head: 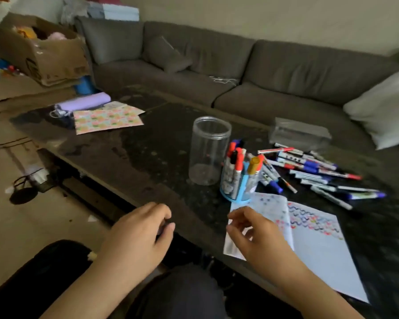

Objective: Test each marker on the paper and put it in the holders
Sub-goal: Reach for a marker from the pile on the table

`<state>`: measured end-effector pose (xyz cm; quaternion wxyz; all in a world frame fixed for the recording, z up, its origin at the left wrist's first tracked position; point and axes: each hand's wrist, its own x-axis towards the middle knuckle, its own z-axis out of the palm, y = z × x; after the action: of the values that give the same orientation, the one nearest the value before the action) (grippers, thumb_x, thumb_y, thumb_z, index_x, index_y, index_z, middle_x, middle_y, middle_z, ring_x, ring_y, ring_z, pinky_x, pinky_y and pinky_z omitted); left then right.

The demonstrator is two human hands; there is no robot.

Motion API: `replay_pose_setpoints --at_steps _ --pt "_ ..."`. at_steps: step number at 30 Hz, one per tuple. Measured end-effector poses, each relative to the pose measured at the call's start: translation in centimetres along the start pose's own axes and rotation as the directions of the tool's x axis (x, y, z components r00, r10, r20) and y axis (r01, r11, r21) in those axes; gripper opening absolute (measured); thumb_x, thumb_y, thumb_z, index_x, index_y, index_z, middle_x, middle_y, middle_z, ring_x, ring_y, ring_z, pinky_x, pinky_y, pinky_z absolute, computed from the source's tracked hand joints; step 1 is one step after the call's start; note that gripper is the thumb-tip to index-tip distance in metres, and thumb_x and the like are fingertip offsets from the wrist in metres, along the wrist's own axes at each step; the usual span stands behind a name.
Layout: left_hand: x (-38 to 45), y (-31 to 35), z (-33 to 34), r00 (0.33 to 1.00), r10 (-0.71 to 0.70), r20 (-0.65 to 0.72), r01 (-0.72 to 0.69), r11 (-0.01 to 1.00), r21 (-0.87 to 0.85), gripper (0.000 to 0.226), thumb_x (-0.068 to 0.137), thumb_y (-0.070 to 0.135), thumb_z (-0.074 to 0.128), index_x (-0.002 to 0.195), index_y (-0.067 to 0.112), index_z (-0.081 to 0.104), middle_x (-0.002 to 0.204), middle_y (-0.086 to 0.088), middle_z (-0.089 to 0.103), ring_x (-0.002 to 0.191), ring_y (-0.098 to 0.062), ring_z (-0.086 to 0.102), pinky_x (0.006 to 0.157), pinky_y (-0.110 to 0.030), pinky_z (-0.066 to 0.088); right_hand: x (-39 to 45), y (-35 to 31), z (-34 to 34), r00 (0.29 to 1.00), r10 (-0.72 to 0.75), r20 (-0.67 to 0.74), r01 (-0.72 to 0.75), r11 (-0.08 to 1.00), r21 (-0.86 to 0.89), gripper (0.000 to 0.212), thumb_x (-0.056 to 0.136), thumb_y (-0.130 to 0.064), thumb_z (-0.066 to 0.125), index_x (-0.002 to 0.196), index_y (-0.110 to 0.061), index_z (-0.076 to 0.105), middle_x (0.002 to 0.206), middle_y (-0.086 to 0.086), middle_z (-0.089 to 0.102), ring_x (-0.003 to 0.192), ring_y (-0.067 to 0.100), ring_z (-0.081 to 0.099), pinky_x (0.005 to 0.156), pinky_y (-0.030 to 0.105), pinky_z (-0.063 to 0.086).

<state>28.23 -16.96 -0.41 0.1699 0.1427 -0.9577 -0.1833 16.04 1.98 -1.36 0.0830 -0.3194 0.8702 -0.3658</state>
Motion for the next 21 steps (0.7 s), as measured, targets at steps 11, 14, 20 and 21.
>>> replay_pose_setpoints --at_steps 11,14,20,21 --pt "10.8 14.7 9.3 0.93 0.356 0.094 -0.341 0.929 -0.145 0.019 0.094 0.035 0.043 0.105 0.024 0.053 0.104 0.01 0.055 0.095 -0.01 0.054 0.075 -0.024 0.043 0.6 12.1 -8.8 0.946 0.258 -0.197 -0.28 0.956 -0.093 0.01 0.091 -0.028 0.058 0.101 -0.028 0.057 0.088 -0.014 0.06 0.082 0.001 0.054 0.066 0.006 0.039" --pt "12.5 16.2 11.8 0.928 0.35 0.126 -0.335 0.934 -0.123 0.018 0.094 0.034 0.042 0.103 0.022 0.052 0.103 0.008 0.056 0.096 -0.012 0.054 0.077 -0.028 0.046 2.2 14.2 -9.4 0.933 0.294 -0.206 -0.322 0.94 -0.116 0.016 0.092 -0.026 0.057 0.108 -0.023 0.058 0.089 -0.011 0.059 0.08 0.004 0.053 0.064 0.008 0.04" --pt "13.8 15.3 14.9 0.946 0.292 0.144 -0.28 0.955 -0.095 0.015 0.094 0.03 0.043 0.102 0.023 0.053 0.099 0.007 0.057 0.091 -0.012 0.055 0.074 -0.027 0.045 7.2 17.3 -8.4 0.944 0.249 -0.214 -0.293 0.934 -0.203 0.029 0.092 -0.024 0.057 0.12 -0.018 0.059 0.11 0.0 0.055 0.091 0.011 0.053 0.078 0.016 0.038" --pt "13.9 15.1 15.0 0.95 0.279 0.14 -0.266 0.958 -0.102 0.014 0.093 0.031 0.044 0.102 0.023 0.053 0.099 0.007 0.057 0.091 -0.012 0.054 0.073 -0.027 0.045 8.3 17.5 -8.0 0.947 0.234 -0.218 -0.28 0.937 -0.21 0.029 0.092 -0.023 0.057 0.12 -0.018 0.059 0.111 0.002 0.054 0.096 0.014 0.053 0.082 0.019 0.04"
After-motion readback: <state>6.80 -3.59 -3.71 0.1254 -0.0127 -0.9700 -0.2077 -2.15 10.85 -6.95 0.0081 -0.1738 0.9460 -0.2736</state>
